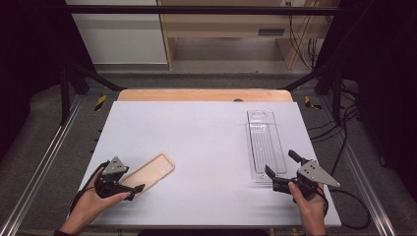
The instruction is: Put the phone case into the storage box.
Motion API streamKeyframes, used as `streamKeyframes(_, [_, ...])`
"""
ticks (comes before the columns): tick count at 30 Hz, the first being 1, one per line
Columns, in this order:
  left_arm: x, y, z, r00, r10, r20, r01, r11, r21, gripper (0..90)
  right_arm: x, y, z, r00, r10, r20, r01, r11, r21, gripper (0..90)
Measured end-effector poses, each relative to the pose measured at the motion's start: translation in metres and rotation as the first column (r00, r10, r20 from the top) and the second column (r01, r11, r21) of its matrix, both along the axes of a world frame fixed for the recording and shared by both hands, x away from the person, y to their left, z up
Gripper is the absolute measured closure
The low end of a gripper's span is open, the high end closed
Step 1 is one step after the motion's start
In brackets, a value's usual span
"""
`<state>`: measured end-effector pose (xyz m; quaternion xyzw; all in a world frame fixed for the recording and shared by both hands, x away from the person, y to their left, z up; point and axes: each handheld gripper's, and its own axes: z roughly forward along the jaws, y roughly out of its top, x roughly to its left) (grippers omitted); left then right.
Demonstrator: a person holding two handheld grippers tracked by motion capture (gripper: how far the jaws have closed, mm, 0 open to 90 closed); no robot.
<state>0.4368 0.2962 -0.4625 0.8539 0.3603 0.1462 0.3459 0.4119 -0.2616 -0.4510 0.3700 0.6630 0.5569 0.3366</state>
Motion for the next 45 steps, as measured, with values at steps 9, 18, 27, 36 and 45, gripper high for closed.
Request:
streamKeyframes(9, [0.003, 0.002, -0.014, 0.9981, -0.017, -0.06, 0.016, 0.9999, -0.004, 6.1, -0.001, 0.0, 0.001, 1.0, 0.001, -0.001, -0.001, 1.0, 0.003, 2.7])
streamKeyframes(18, [0.004, 0.001, -0.017, 0.9979, -0.016, -0.063, 0.017, 0.9998, 0.007, 5.7, -0.001, 0.001, 0.0, 1.0, 0.005, -0.007, -0.005, 1.0, 0.002, 2.6])
streamKeyframes(27, [-0.002, -0.007, -0.018, 0.9996, -0.012, -0.025, 0.014, 0.9979, 0.063, 10.4, -0.001, 0.002, 0.0, 1.0, 0.006, -0.006, -0.006, 1.0, -0.001, 2.6])
streamKeyframes(36, [-0.007, -0.007, -0.018, 0.9999, 0.016, 0.002, -0.016, 0.9991, 0.038, 11.5, -0.001, 0.002, 0.0, 1.0, 0.006, -0.005, -0.006, 1.0, -0.006, 2.6])
streamKeyframes(45, [-0.007, -0.019, -0.007, 0.9922, 0.019, 0.123, -0.021, 0.9997, 0.016, 11.9, 0.0, 0.003, 0.002, 1.0, 0.001, 0.0, -0.001, 1.0, -0.007, 2.7])
